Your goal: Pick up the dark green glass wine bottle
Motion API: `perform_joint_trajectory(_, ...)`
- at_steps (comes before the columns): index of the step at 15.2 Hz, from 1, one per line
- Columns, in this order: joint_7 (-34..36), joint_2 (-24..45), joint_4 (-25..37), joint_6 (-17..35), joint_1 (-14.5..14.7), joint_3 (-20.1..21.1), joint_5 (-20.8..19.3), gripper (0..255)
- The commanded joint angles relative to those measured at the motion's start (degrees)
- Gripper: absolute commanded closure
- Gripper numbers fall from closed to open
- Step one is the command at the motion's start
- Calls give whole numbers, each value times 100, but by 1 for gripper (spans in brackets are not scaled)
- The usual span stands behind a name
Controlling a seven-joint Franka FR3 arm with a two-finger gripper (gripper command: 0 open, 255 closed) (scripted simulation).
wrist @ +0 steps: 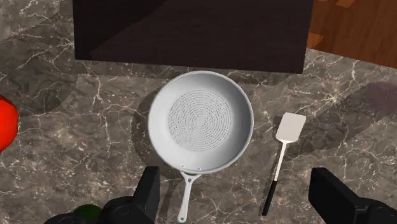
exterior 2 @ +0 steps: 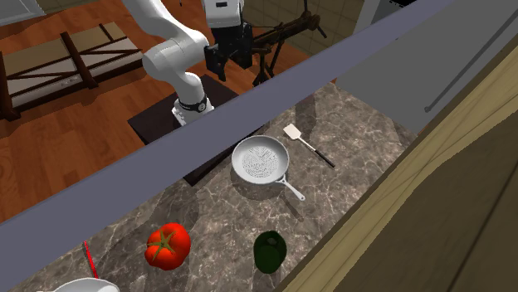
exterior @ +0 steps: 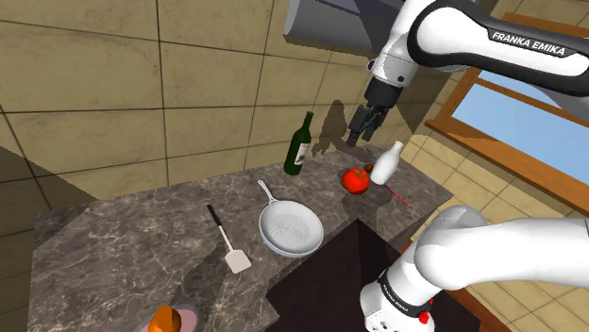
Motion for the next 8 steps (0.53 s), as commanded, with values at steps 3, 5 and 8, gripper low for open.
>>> perform_joint_trajectory(3, -125, 349, 83, 300, -50, -111, -89, 0)
perform_joint_trajectory(5, -246, 711, 196, 586, -96, -221, -164, 0)
perform_joint_trajectory(8, -421, 1273, 419, 983, -152, -383, -249, 0)
